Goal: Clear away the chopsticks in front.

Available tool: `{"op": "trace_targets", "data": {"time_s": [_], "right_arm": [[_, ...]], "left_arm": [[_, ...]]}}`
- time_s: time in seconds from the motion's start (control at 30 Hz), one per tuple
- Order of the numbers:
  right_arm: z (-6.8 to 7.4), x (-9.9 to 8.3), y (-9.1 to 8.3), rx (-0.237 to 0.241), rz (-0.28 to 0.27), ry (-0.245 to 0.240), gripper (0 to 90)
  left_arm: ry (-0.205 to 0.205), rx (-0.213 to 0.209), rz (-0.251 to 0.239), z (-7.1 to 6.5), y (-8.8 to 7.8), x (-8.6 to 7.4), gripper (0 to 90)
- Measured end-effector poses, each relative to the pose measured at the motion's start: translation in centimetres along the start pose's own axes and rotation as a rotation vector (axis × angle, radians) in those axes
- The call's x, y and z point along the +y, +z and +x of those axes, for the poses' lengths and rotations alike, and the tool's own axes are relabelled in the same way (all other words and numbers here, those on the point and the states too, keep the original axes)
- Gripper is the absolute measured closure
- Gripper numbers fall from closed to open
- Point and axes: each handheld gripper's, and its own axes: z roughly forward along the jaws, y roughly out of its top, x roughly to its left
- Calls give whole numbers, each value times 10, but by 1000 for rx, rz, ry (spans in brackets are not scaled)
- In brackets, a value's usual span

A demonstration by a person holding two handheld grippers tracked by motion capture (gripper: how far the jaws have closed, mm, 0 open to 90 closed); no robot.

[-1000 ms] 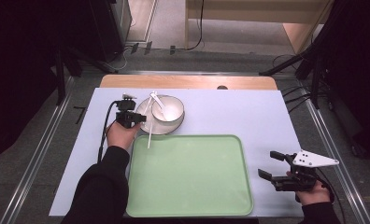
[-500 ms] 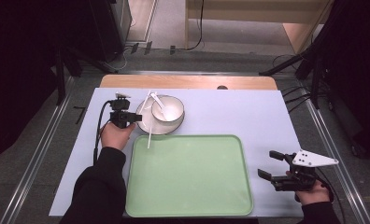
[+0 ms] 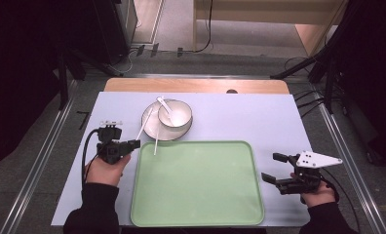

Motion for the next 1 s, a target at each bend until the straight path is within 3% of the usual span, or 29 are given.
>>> {"op": "trace_targets", "data": {"time_s": [0.03,0.07,0.17,0.3,0.37,0.47,0.53,0.67,0.77,0.93,1.0], "right_arm": [[0,1,1,3,1,-1,141],[0,2,3,8,3,-5,141],[-1,4,7,15,3,-8,141],[-1,8,12,25,2,-14,141],[-1,10,15,31,4,-15,141],[-2,11,17,35,4,-20,141],[-2,11,17,34,3,-21,141],[-3,10,16,32,4,-24,141],[-3,10,15,31,1,-21,141],[-3,10,13,31,-2,-24,141],[-2,10,13,30,-2,-24,141]], "left_arm": [[0,0,0,0,0,0,855],[11,-14,-6,-8,-8,-12,855],[16,-33,-2,-16,-13,-24,854],[27,-65,18,-28,-12,-40,854],[27,-87,34,-35,-7,-46,854],[32,-126,98,-47,10,-58,854],[31,-136,109,-50,17,-63,854],[46,-120,151,-54,28,-69,853],[33,-86,178,-47,37,-74,853],[21,-33,182,-38,40,-76,852],[-6,-5,167,-30,40,-74,849]]}}
